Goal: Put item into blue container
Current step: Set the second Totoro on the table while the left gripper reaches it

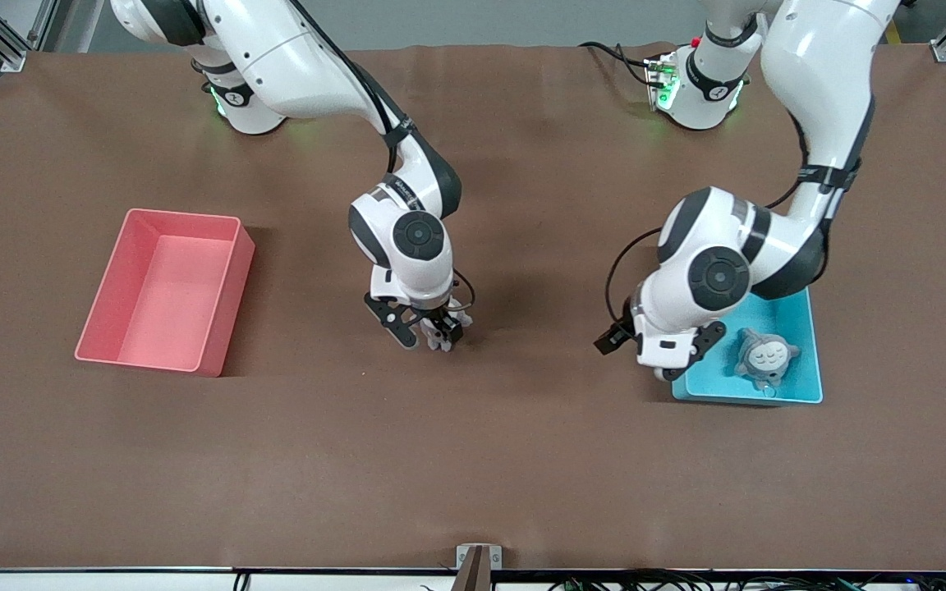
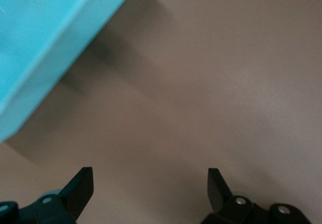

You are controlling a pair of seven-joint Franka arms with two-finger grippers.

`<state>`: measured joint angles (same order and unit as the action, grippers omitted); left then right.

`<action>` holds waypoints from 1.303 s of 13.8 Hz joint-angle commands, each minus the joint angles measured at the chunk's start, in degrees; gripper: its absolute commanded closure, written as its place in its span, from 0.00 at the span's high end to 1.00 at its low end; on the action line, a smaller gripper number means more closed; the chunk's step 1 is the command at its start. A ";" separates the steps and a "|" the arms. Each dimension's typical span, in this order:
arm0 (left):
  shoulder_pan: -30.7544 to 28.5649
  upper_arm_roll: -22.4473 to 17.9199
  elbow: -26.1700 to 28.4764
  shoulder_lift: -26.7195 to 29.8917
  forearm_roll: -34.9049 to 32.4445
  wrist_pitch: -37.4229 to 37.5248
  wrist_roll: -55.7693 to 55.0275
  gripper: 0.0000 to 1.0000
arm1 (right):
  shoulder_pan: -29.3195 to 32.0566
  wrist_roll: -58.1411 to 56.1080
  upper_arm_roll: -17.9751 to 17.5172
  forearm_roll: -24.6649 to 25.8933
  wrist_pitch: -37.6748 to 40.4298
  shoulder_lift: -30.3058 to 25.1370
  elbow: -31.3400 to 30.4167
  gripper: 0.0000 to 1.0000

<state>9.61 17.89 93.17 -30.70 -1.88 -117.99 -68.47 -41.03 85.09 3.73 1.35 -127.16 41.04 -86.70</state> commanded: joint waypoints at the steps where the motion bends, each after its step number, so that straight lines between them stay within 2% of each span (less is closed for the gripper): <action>1: 2.86 -0.23 -1.32 -1.91 3.01 -3.90 -6.48 1.00 | 4.10 -9.01 -0.83 0.32 6.89 -5.95 -1.45 1.00; 5: 8.57 -0.23 -1.59 -4.89 3.90 -12.69 -20.71 1.00 | 11.39 -34.13 -0.74 0.32 17.54 -14.64 -4.52 1.00; 7: 12.17 -0.31 -2.19 -7.17 3.38 -18.65 -29.49 1.00 | 16.40 -45.48 -0.74 0.32 17.82 -19.65 -9.08 1.00; 10: 17.70 -1.36 -6.67 -11.21 2.76 -22.54 -40.22 1.00 | 24.05 -62.10 -0.65 0.32 18.70 -25.72 -13.93 1.00; 12: 22.45 -4.25 -9.22 -13.33 2.23 -24.21 -46.12 1.00 | 29.76 -72.91 -0.65 0.32 20.89 -28.63 -15.08 1.00; 14: 26.23 -6.89 -9.58 -14.65 2.23 -27.46 -49.90 1.00 | 34.16 -79.43 -0.65 0.32 23.26 -30.39 -14.99 1.00; 18: 32.13 -11.64 -9.58 -16.93 2.32 -32.30 -54.66 1.00 | 38.39 -82.88 -0.65 0.32 28.09 -32.33 -13.07 1.00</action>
<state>39.48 8.56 85.24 -46.06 1.00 -148.57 -120.78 -4.53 3.41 4.36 1.35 -100.48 10.84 -98.90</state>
